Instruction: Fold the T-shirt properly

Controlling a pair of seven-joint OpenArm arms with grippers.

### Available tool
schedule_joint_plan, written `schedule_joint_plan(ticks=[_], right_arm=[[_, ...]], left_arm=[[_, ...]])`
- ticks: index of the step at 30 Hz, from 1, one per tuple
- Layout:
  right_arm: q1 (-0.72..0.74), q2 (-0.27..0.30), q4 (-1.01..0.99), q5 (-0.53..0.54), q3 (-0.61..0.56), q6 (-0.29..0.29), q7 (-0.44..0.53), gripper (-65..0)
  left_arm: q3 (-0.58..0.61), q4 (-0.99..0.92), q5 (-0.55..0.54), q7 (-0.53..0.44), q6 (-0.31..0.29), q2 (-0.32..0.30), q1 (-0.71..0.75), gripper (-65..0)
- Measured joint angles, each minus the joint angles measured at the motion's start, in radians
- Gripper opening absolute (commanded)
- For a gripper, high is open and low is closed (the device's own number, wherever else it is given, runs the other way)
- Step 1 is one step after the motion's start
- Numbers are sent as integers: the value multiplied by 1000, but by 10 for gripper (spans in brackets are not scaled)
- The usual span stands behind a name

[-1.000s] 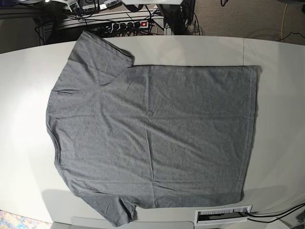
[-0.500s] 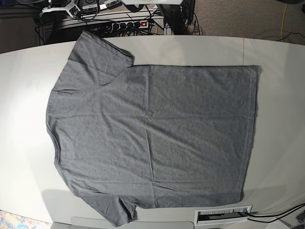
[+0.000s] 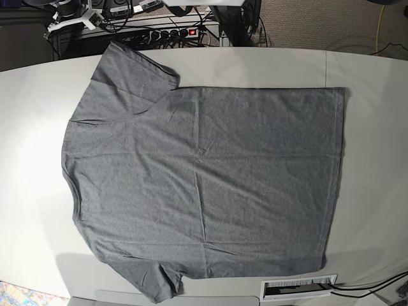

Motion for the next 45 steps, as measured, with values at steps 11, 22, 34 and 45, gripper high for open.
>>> schedule_joint_plan(ticks=[11,22,34,45], right_arm=[[-43,0,167,-81,0,-15,-61,-650],[-102,1,352,-186,0,-83,-141,-650],[-103,1,405,-279,0,-85,-162,-650],[-102,1,405,-343,0,-116,-169,-650]], left_arm=[[-2,173,162,54,90,-37,88,-650],[-1,281,233,66,93,-51,89,-650],[-1,403,325,144,93,-71,89,-650],[-1,428,364,150,93,-71,54,-650]])
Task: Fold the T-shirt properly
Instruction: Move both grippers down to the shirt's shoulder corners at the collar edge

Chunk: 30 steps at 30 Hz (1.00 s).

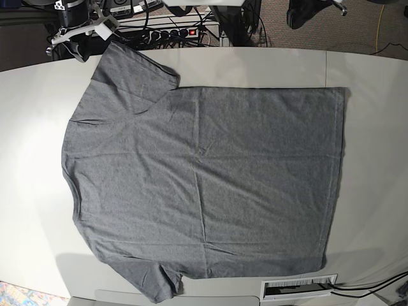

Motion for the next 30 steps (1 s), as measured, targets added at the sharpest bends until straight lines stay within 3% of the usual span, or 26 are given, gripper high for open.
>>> schedule_joint_plan(ticks=[4,16,22,25,30], right_arm=[[0,0,0,-6,0,0,0,-650],[8,0,0,-166,0,-3,1,-650],[41,-1,0,-177,0,-2,1,-650],[41,-3,0,-177,0,4,-2,-650],[42,-3,0,-177,0,4,-31,-649]], left_arm=[[0,0,0,1,0,0,-2,-650],[1,1,3,2,0,1,-103,-650],[2,0,-89,2,-4,0,-196,-650],[3,0,-95,2,-49,-32,-233,-650],[3,0,-94,8,-62,-71,-248,-650]])
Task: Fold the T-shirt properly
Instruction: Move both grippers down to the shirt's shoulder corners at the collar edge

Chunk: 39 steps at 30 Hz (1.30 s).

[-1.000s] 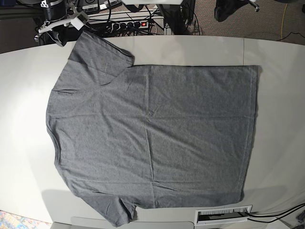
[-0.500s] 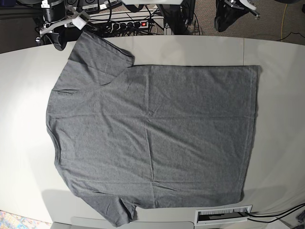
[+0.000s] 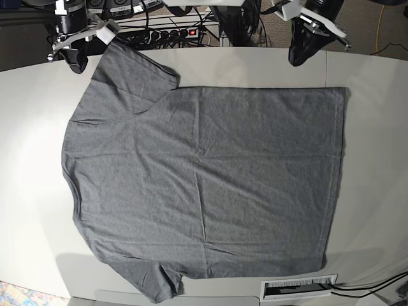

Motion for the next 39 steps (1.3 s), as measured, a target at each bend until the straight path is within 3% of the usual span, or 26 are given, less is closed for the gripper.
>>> schedule_joint_plan(ticks=[8,11,13,16,24,33,39], right_arm=[[15,0,0,-59,0,-5,-12,-649],[14,0,0,-59,0,0,-32,-641],[14,0,0,-60,0,-3,-37,-590],[14,0,0,-58,0,-1,-39,-501],[14,0,0,-58,0,0,-39,-499],[14,0,0,-58,0,0,-40,-499],[14,0,0,-58,0,0,-43,-499]], left_arm=[[0,0,8,1,-14,-48,-32,-642],[-1,0,-11,2,-154,-58,-74,-536],[1,-8,-57,-4,-222,-58,-103,-481],[1,-47,-107,-5,-254,-55,-171,-469],[2,-277,-114,-61,-364,-56,-318,-469],[5,-369,-172,-74,-363,-164,-392,-469],[4,-463,-198,-158,-347,-178,-449,-469]])
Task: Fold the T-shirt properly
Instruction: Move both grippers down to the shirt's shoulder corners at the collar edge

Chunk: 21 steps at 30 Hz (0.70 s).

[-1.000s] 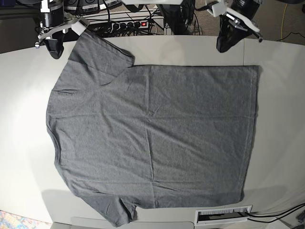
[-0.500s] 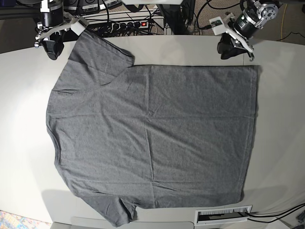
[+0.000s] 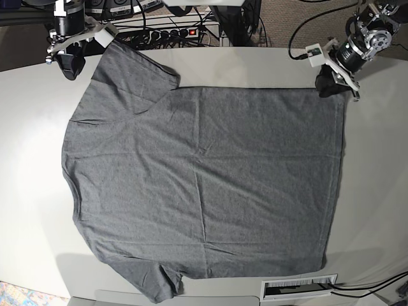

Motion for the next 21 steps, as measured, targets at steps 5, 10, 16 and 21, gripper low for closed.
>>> schedule_joint_plan(ticks=[5,10,16,21], right_arm=[[0,0,0,0,0,0,-9,-499],[14,0,0,0,0,0,-17,-499],[19,0,0,-45,0,0,-20,-499],[19,0,0,-153,0,-1,-49,-499]], left_arm=[[-3,-49,-5,-36,4,0,-34,-469],[-3,-60,-44,-45,-3,0,-61,-469],[-4,-61,-88,-34,-76,0,-98,-469],[-10,-57,-103,-34,-172,-3,-114,-469]])
